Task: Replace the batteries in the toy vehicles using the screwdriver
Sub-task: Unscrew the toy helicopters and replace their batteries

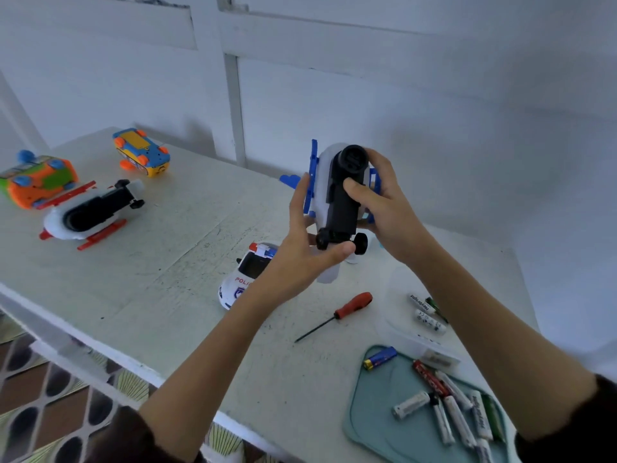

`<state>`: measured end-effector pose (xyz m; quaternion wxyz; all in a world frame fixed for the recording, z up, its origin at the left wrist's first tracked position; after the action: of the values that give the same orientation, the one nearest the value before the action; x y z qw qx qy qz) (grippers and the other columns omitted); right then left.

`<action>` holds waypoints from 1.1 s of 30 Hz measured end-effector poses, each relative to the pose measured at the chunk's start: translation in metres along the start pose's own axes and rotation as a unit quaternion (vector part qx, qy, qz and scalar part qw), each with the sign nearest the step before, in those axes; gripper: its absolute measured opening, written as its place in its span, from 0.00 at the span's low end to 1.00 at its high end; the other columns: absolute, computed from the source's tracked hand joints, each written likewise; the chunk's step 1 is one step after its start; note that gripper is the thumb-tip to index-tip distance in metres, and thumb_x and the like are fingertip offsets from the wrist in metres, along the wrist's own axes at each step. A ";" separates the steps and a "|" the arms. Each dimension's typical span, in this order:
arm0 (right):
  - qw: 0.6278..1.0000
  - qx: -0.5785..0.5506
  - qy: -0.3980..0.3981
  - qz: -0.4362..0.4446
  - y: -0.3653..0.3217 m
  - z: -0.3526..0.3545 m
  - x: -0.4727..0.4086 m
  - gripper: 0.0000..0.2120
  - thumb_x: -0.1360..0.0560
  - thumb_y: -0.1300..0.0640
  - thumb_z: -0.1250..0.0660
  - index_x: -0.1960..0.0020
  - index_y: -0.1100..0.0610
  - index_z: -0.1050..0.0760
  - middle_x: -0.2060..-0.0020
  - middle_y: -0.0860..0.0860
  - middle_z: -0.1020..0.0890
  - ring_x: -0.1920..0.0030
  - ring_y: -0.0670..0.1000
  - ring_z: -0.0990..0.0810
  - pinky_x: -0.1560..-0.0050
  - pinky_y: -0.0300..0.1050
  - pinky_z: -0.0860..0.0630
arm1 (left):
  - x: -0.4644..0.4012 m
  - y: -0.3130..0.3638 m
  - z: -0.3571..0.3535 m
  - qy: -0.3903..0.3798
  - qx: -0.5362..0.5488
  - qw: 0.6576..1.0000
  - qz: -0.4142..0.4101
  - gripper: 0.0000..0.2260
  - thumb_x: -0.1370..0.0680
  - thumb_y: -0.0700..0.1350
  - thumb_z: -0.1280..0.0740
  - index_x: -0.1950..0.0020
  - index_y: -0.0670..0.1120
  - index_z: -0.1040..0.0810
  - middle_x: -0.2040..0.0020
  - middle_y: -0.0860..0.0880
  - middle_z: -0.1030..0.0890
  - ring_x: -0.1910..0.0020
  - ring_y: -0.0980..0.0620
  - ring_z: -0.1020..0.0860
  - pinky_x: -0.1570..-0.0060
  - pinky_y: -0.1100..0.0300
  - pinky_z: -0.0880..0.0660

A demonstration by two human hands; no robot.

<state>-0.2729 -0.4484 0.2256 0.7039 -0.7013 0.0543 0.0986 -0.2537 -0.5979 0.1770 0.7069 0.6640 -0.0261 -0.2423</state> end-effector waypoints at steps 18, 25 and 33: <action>0.997 0.052 -0.058 -0.018 0.012 0.000 0.014 0.24 0.22 0.56 0.39 0.30 0.46 0.43 0.35 0.48 0.31 0.44 0.51 0.21 0.50 0.55 0.20 | 0.009 -0.005 -0.006 -0.035 -0.114 0.993 -0.006 0.44 0.27 0.56 0.30 0.27 0.68 0.62 0.37 0.70 0.33 0.51 0.50 0.18 0.47 0.46 0.22; 0.995 0.064 -0.070 -0.024 0.016 0.000 0.016 0.24 0.22 0.57 0.39 0.30 0.46 0.43 0.34 0.49 0.33 0.41 0.53 0.23 0.49 0.57 0.21 | 0.010 -0.017 -0.009 -0.041 -0.057 0.998 -0.006 0.45 0.25 0.41 0.30 0.26 0.64 0.62 0.37 0.73 0.37 0.48 0.56 0.18 0.43 0.57 0.23; 0.985 0.128 -0.112 -0.004 0.009 0.004 0.019 0.29 0.22 0.55 0.39 0.26 0.45 0.49 0.31 0.46 0.35 0.41 0.46 0.23 0.49 0.44 0.21 | 0.013 -0.015 -0.008 -0.021 -0.017 0.999 -0.041 0.44 0.24 0.36 0.32 0.25 0.63 0.58 0.23 0.52 0.44 0.44 0.56 0.22 0.43 0.55 0.23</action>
<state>-0.2564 -0.4431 0.2132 0.7898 -0.5902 -0.0155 0.1661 -0.2439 -0.5950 0.1576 0.7069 0.6473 -0.0098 -0.2850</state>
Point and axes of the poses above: each hand's wrist, its own x-axis away from the middle knuckle, its own z-axis out of the back of the hand, y = z × x, the point moved 1 cm from there along -x, towards the middle knuckle
